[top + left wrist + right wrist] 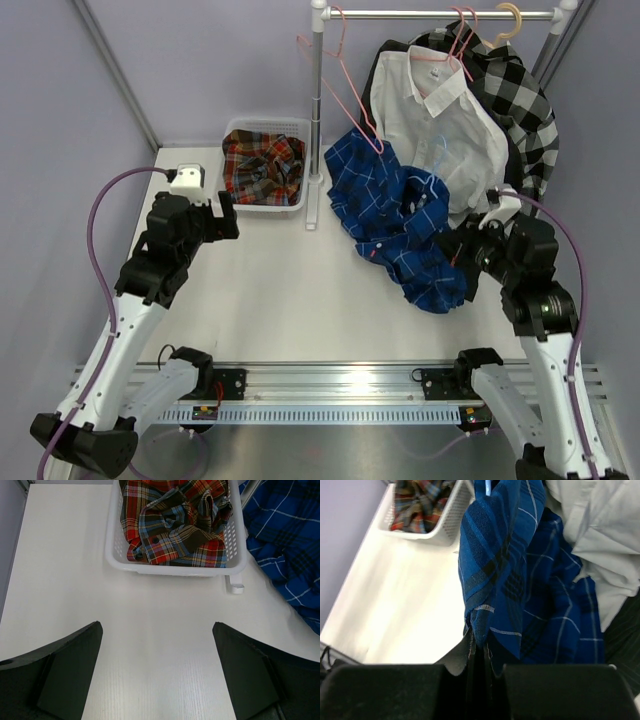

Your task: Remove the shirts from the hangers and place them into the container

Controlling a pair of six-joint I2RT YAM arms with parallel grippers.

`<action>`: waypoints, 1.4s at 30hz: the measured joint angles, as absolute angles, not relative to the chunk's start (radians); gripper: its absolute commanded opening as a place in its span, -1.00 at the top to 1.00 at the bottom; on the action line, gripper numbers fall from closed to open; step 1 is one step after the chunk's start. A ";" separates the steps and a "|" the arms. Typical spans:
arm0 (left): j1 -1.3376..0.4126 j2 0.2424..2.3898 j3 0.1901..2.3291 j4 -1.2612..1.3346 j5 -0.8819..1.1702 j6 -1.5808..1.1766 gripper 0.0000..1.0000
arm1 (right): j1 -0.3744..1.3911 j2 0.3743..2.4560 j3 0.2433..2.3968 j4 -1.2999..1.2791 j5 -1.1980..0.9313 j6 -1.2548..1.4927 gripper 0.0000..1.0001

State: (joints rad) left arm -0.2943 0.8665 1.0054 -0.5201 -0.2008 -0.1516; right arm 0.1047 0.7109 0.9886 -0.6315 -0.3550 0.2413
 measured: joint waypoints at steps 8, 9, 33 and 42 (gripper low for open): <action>-0.294 0.874 1.005 -0.517 -0.145 -0.162 -0.98 | 0.105 0.604 1.013 -0.706 -0.590 0.241 1.00; -0.294 0.875 1.005 -0.517 -0.138 -0.163 -0.98 | 0.105 0.609 1.022 -0.710 -0.616 0.240 1.00; -0.532 1.006 1.432 -0.520 0.062 -0.326 -0.98 | 0.497 1.071 1.473 -0.662 -0.721 0.216 1.00; -0.554 0.993 1.372 -0.526 0.031 -0.326 -0.97 | 0.694 1.200 1.461 -0.588 -0.605 0.216 1.00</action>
State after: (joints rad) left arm -0.5545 0.9932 1.3720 -0.5259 0.0307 -0.3264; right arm 0.6945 1.1999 1.4612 -0.5884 -0.6048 0.2165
